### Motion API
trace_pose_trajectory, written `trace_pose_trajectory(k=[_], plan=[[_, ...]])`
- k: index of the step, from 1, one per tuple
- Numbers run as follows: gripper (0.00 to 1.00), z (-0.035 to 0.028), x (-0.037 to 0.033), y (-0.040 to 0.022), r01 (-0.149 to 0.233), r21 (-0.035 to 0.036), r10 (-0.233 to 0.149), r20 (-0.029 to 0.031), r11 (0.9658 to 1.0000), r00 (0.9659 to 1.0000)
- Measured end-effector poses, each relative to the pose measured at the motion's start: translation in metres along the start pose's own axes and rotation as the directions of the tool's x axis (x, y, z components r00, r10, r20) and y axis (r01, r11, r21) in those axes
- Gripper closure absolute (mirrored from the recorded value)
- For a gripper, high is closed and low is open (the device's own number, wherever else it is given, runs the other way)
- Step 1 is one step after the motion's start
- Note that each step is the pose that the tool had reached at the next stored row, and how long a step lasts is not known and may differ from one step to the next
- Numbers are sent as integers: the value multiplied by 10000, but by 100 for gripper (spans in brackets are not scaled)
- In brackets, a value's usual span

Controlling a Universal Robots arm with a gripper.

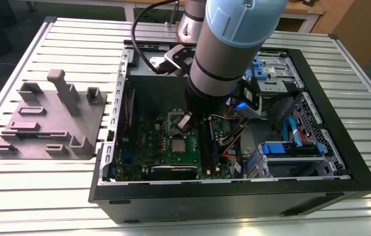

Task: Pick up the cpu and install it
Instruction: 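Close the cpu cover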

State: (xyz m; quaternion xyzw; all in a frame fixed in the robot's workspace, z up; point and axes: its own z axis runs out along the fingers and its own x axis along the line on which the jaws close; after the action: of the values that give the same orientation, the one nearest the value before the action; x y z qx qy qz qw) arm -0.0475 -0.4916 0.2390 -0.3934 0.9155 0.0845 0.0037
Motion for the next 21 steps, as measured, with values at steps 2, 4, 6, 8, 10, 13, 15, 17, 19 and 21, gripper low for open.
trace_pose_trajectory(k=[2,4,6,8,10,13,15,17,19,21], plan=[[89,6,1,-1,354,-26,-354,-56,9994,9994],[89,18,1,-2,488,-56,-488,-45,9988,9988],[89,24,-8,0,514,-224,-511,149,9984,9986],[89,28,-18,-4,535,-394,-522,347,9978,9980],[89,34,-20,-6,544,-460,-525,426,9975,9977],[89,34,-20,-6,543,-461,-524,425,9975,9977],[89,33,-20,-6,544,-461,-525,425,9975,9977],[89,33,-20,-6,544,-462,-525,425,9975,9977],[89,33,-20,-6,544,-462,-525,425,9974,9977],[89,33,-20,-6,544,-462,-525,426,9974,9977]])
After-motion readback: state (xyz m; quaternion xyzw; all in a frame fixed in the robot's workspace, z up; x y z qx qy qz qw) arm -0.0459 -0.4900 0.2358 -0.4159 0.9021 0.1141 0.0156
